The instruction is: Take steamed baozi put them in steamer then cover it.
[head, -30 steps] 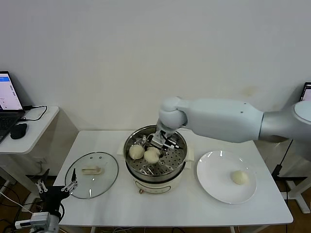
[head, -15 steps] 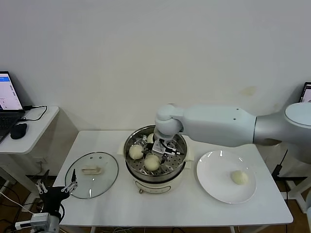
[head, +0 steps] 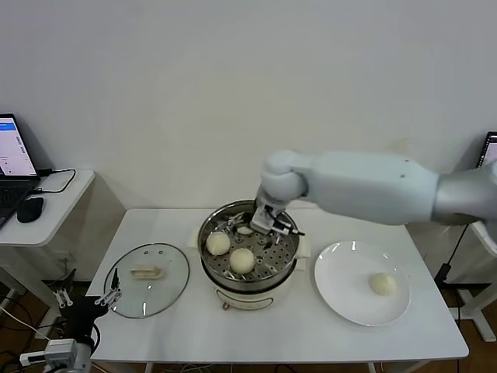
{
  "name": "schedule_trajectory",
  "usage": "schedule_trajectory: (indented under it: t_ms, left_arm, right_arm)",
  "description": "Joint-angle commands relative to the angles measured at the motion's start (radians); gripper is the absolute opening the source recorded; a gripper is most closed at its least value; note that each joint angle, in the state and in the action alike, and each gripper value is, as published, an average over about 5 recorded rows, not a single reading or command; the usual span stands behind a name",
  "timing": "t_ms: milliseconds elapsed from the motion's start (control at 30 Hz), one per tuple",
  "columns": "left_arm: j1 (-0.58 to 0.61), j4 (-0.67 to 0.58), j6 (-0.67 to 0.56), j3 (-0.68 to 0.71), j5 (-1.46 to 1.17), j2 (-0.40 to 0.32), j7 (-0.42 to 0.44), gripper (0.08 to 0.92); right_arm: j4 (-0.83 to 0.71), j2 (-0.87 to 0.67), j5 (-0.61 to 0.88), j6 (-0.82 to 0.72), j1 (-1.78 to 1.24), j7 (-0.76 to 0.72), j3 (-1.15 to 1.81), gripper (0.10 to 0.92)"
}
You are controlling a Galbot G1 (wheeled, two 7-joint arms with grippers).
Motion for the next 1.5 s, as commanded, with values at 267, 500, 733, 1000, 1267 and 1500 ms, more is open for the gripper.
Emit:
schedule_trajectory:
  t_ms: [267, 500, 733, 1000, 1267, 1500]
  left_arm:
    - [-0.01, 0.006, 0.0, 0.022, 0.002, 0.012, 0.001, 0.823]
    - [-0.011, 0.009, 0.0, 0.026, 0.004, 0.016, 0.001, 0.823]
    - [-0.001, 0.01, 0.001, 0.019, 0.006, 0.02, 0.002, 0.823]
    - [0.003, 0.006, 0.005, 0.017, 0.015, 0.018, 0.004, 0.823]
    - [0.008, 0.009, 0.004, 0.014, 0.017, 0.015, 0.004, 0.823]
    - [0.01, 0.008, 0.004, 0.012, 0.017, 0.013, 0.004, 0.823]
  right_arm:
    - [0.144, -0.5, 0.072, -0.416, -0.06, -0.073, 0.108, 0.823]
    - [0.109, -0.617, -0.107, -0.332, -0.247, -0.112, 0.204, 0.823]
    - [0.059, -0.667, -0.243, -0.297, -0.577, -0.105, 0.46, 0.823]
    - [-0.025, -0.634, -0.35, -0.275, -0.864, -0.083, 0.699, 0.823]
    - [-0.08, -0.595, -0.385, -0.273, -0.926, -0.07, 0.742, 0.823]
    - [-0.118, -0.566, -0.406, -0.273, -0.934, -0.058, 0.748, 0.823]
